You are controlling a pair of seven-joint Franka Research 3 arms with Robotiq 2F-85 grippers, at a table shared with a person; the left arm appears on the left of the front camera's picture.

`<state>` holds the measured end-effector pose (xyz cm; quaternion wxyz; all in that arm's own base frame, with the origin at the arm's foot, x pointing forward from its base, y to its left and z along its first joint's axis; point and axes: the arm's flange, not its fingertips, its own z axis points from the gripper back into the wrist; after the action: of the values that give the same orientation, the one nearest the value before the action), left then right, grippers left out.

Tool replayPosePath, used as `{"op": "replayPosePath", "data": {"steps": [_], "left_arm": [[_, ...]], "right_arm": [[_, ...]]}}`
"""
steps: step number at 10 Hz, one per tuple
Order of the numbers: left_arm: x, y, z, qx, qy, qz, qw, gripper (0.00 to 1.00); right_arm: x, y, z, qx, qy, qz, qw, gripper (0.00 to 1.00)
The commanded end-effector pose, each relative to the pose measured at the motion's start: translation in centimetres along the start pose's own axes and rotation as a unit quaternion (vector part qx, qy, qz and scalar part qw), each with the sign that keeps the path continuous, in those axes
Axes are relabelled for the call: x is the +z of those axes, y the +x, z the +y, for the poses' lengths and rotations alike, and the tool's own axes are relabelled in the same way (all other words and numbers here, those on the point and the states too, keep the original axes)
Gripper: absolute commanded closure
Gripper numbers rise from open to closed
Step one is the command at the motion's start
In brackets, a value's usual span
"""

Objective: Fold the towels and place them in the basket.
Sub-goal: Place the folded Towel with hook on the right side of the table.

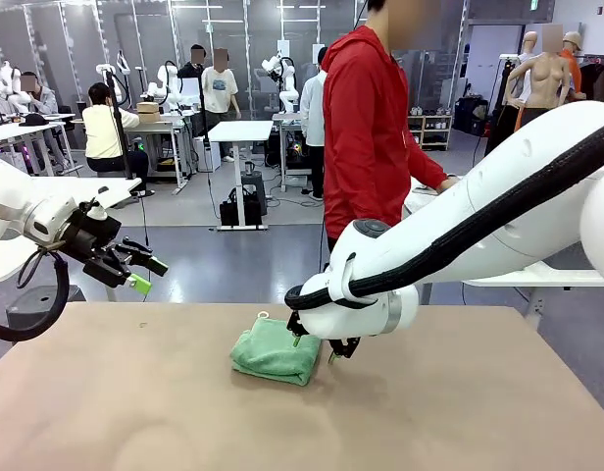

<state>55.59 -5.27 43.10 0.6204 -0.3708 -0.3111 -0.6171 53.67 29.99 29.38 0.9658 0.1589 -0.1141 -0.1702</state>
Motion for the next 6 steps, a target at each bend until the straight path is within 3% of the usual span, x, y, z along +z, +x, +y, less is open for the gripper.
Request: {"op": "replayPosePath", "data": {"steps": [1,4,5,6], "left_arm": [[0.08,0.12,-0.01,-0.004,-0.002,0.008,1.000,0.11],[0.08,0.12,-0.01,-0.004,-0.002,0.008,1.000,0.11],[0.08,0.12,-0.01,-0.004,-0.002,0.008,1.000,0.11],[0.08,0.12,-0.01,-0.004,-0.002,0.008,1.000,0.11]], "right_arm": [[-0.53,0.12,1.08,0.001,0.014,-0.018,1.000,0.14],[-0.94,0.15,1.04,0.023,0.015,-0.034,0.999,0.14],[-0.98,0.16,1.09,0.022,0.015,-0.031,0.999,0.34],[-0.94,0.13,1.18,0.025,0.018,-0.032,0.999,0.34]]}}
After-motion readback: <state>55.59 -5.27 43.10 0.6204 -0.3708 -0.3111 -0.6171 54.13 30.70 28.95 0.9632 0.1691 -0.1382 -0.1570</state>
